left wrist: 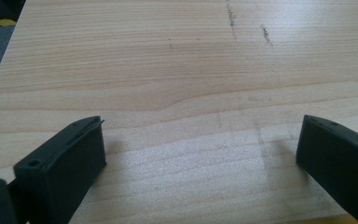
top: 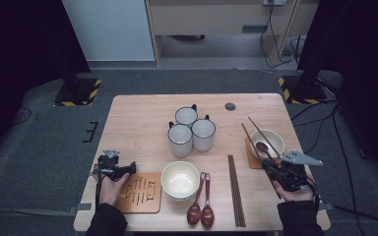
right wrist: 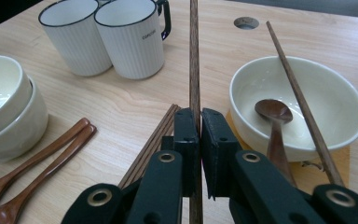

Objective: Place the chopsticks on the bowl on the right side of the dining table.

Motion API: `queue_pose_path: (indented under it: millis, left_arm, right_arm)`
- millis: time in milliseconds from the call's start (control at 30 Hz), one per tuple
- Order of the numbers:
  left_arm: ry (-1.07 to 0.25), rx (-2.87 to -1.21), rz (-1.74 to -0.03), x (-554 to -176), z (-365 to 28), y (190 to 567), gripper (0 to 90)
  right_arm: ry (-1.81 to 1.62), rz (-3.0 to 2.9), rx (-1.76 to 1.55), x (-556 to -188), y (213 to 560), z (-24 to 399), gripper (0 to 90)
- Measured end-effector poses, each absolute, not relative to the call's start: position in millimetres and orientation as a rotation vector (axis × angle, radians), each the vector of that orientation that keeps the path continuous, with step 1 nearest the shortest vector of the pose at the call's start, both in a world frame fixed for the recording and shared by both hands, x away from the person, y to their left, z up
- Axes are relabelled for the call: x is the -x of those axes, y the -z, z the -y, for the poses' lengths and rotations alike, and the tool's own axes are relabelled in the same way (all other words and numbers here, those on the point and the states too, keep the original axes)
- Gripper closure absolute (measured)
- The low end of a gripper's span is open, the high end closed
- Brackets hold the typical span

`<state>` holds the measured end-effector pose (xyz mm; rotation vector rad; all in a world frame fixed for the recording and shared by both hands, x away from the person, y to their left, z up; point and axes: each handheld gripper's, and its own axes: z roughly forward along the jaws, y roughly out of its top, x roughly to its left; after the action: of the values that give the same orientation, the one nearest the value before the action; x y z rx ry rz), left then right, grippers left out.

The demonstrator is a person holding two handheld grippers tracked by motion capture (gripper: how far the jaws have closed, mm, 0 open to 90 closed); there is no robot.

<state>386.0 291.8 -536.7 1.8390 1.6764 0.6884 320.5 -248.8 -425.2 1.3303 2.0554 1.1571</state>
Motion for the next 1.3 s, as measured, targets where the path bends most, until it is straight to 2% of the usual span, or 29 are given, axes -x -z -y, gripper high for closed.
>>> queue_pose_path:
  millis: [1300]
  left_arm:
    - [-0.688,-1.839,-1.677,-386,-292,537,0.4]
  right_arm:
    - [-1.254,-1.961,-1.335,-335,389,269,85.0]
